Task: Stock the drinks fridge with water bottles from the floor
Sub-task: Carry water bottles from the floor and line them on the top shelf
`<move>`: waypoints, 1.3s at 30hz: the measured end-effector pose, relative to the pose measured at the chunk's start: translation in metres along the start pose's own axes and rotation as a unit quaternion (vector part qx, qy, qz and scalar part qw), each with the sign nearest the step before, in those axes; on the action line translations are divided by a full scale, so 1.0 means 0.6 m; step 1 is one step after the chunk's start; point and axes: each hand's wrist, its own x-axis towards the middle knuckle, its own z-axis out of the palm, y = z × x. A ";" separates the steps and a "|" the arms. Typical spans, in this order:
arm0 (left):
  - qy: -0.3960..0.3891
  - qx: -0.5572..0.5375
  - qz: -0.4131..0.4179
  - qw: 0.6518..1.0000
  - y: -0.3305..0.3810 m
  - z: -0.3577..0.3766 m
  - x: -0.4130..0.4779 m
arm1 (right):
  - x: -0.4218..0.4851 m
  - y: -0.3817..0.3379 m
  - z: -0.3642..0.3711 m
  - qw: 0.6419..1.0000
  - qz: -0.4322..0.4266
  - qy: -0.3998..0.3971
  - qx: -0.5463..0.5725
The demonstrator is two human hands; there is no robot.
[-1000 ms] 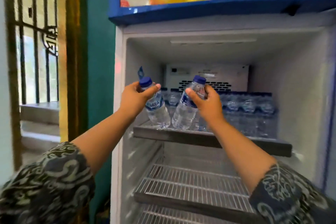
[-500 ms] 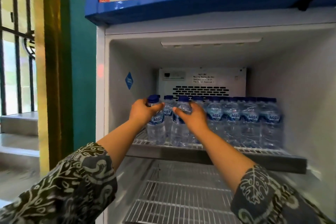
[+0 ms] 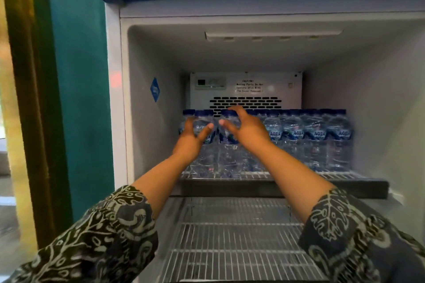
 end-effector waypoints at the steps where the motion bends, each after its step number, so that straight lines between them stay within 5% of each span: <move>1: -0.011 -0.015 0.012 1.000 -0.007 0.000 -0.003 | 0.005 -0.005 -0.005 1.000 -0.005 0.000 -0.004; 5: -0.060 -0.056 0.002 0.997 -0.033 -0.003 -0.013 | 0.034 -0.019 -0.032 0.999 -0.020 -0.025 -0.011; 12: -0.035 -0.042 0.029 0.998 -0.041 0.000 -0.013 | 0.059 -0.039 -0.063 0.991 0.001 -0.135 -0.003; 22: 0.007 -0.026 0.082 0.996 -0.045 0.000 -0.012 | 0.095 -0.030 -0.008 0.991 -0.050 -0.057 -0.112; 32: 0.016 -0.026 0.078 0.996 -0.046 0.002 -0.011 | 0.099 0.006 -0.004 0.995 -0.082 -0.031 -0.056; 35: 0.015 -0.030 0.076 0.997 -0.045 0.001 -0.013 | 0.093 0.020 0.000 0.986 -0.095 0.003 -0.139; 39: 0.010 -0.033 0.070 0.997 -0.039 -0.001 -0.019 | 0.064 0.040 0.012 0.980 -0.072 -0.042 -0.180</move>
